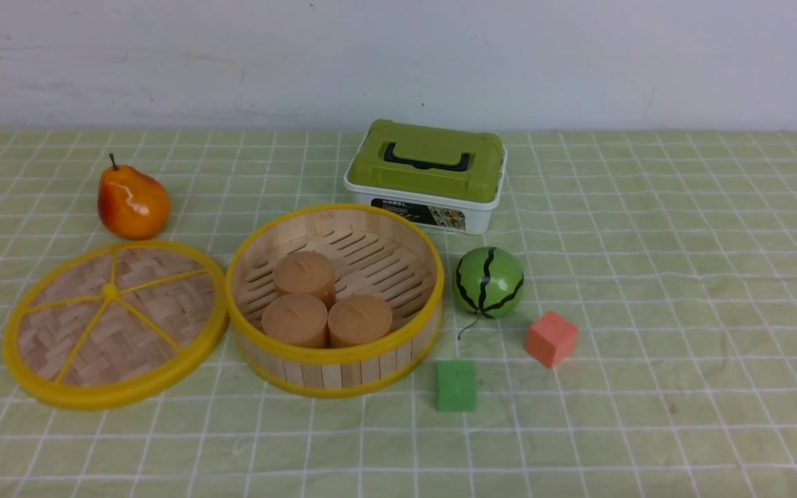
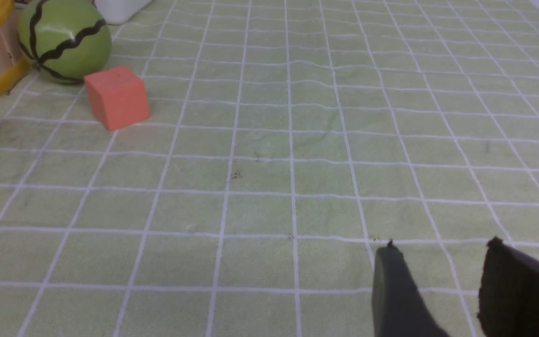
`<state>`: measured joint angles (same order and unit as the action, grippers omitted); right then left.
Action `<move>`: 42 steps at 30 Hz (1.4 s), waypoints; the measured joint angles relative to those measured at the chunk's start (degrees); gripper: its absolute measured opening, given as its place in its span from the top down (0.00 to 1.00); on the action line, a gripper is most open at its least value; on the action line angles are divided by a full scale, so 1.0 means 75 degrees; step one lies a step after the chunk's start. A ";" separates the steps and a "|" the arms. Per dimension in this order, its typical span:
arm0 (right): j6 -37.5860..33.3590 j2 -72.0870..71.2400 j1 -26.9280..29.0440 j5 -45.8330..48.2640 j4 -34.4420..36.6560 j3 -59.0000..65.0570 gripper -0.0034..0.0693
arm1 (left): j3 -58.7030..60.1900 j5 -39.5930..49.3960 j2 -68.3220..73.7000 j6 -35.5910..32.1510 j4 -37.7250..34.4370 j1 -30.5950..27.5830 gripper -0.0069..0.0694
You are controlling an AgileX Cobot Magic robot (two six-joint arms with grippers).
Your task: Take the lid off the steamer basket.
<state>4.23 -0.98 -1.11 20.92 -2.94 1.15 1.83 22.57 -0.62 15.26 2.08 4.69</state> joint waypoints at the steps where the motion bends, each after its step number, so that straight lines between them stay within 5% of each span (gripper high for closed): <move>1: 0.0000 0.0000 0.0000 0.0000 0.0000 0.0000 0.62 | 0.0000 0.0006 0.0000 0.0000 0.0000 0.0000 0.93; 42: 0.0000 0.0000 0.0000 0.0000 -0.0006 0.0000 0.62 | 0.0000 0.0006 0.0000 -0.0003 0.0000 0.0000 0.90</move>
<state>4.23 -0.98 -1.11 20.92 -2.98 1.15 1.83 22.62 -0.62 15.24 2.08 4.69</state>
